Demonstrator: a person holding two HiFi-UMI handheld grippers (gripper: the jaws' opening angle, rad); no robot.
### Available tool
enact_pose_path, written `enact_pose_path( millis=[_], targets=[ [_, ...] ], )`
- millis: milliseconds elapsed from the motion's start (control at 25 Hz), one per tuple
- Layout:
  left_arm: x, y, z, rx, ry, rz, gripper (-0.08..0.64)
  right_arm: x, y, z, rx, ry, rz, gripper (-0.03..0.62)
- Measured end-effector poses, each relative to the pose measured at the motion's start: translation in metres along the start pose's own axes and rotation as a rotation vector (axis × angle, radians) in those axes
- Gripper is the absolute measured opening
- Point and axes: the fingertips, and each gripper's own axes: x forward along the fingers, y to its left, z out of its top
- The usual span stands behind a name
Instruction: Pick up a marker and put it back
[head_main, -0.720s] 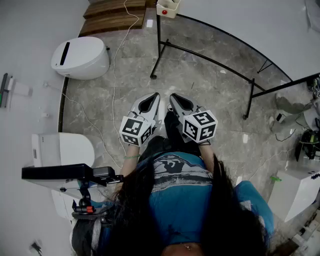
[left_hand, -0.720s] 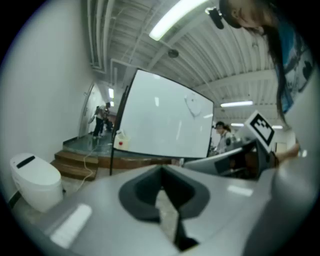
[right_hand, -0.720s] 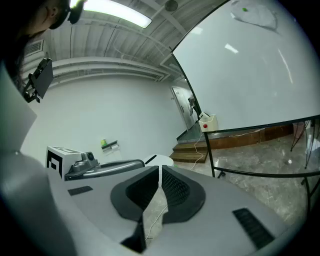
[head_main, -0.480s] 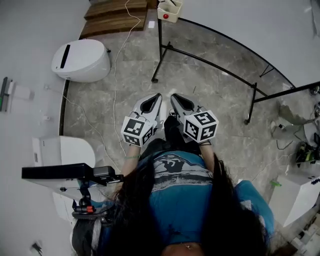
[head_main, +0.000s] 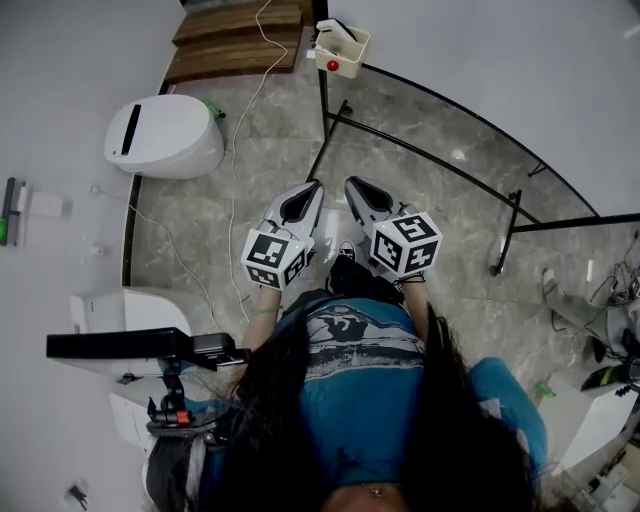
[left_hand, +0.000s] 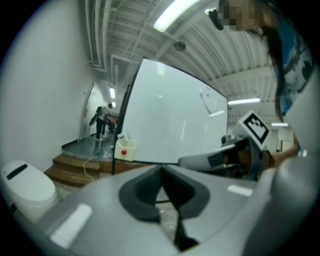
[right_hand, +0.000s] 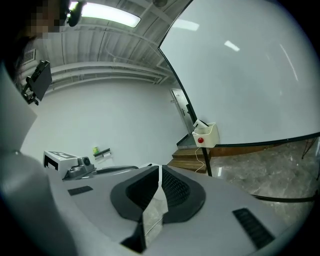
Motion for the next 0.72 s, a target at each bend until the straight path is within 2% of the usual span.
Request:
enact_pose_path(
  millis=[360, 720],
  targets=[
    [0.06, 0.032, 0.017, 0.01, 0.008, 0.023, 0.003, 0.043, -0.046, 0.035, -0.003, 0.0, 0.042, 0.028],
    [0.094, 0.054, 0.022, 0.013, 0.038, 0.025, 0.003, 0.071, -0.075, 0.046, 0.03, 0.01, 0.053, 0.028]
  ],
)
